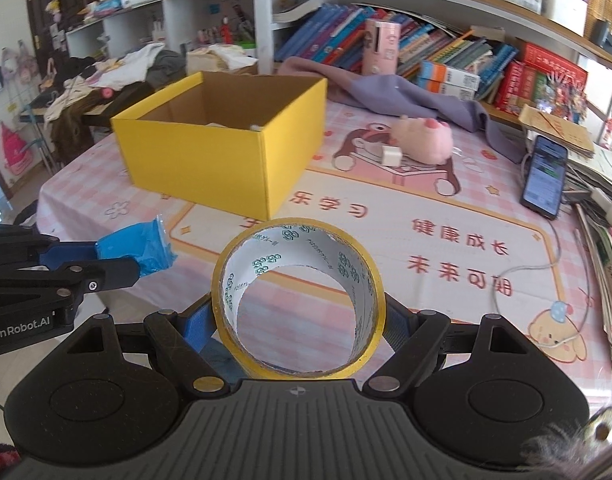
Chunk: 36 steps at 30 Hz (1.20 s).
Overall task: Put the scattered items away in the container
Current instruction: 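Lift the blue packet with the left tool while the right tool carries the tape roll to the box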
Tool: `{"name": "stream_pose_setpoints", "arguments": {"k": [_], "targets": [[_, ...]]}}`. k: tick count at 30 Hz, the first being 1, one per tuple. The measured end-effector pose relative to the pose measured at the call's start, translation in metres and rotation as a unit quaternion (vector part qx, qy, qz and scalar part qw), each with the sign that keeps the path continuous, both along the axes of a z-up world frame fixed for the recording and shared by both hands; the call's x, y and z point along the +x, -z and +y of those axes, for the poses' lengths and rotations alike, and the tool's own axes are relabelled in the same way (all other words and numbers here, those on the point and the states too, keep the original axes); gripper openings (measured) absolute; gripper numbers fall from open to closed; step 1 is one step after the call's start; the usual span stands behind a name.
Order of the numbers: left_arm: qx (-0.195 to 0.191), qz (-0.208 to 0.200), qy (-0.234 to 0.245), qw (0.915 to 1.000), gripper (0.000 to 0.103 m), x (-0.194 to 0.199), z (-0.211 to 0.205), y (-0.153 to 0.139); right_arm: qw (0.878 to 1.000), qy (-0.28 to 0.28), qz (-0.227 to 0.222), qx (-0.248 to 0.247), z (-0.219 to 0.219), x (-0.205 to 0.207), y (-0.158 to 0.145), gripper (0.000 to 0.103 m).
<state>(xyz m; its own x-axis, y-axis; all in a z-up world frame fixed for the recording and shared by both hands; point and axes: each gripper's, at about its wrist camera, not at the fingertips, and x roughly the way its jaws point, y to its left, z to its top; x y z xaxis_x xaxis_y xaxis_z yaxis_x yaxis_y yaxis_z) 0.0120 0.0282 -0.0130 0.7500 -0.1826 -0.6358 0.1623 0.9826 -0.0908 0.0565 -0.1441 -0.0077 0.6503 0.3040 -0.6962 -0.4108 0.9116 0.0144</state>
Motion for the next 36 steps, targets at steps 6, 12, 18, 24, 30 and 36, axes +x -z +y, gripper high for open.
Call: {"name": "stream_pose_setpoints", "arguments": {"k": [6,12,18,24,30,36], "targets": [[-0.002,-0.005,-0.023,0.9997,0.021,-0.008,0.019,-0.002,1.0,-0.024,-0.003,0.001,0.019,-0.002,-0.001,0.081],[-0.005,-0.005,-0.056,0.9984,0.021,-0.016,0.041,-0.002,0.998,-0.062,-0.006,-0.001,0.046,-0.002,-0.003,0.081],[-0.009,-0.009,-0.078,0.9968,0.021,-0.018,0.06,-0.005,0.996,-0.086,-0.012,-0.001,0.065,0.0,-0.006,0.081],[-0.006,-0.033,-0.087,0.9957,0.021,-0.009,0.072,-0.018,0.994,-0.099,-0.039,0.002,0.076,0.008,-0.018,0.081],[-0.004,-0.066,-0.089,0.9938,0.02,0.012,0.085,-0.039,0.992,-0.104,-0.066,0.015,0.087,0.031,-0.035,0.081],[0.009,-0.096,-0.077,0.9924,0.02,0.057,0.094,-0.057,0.988,-0.11,-0.104,0.023,0.101,0.07,-0.057,0.081]]}}
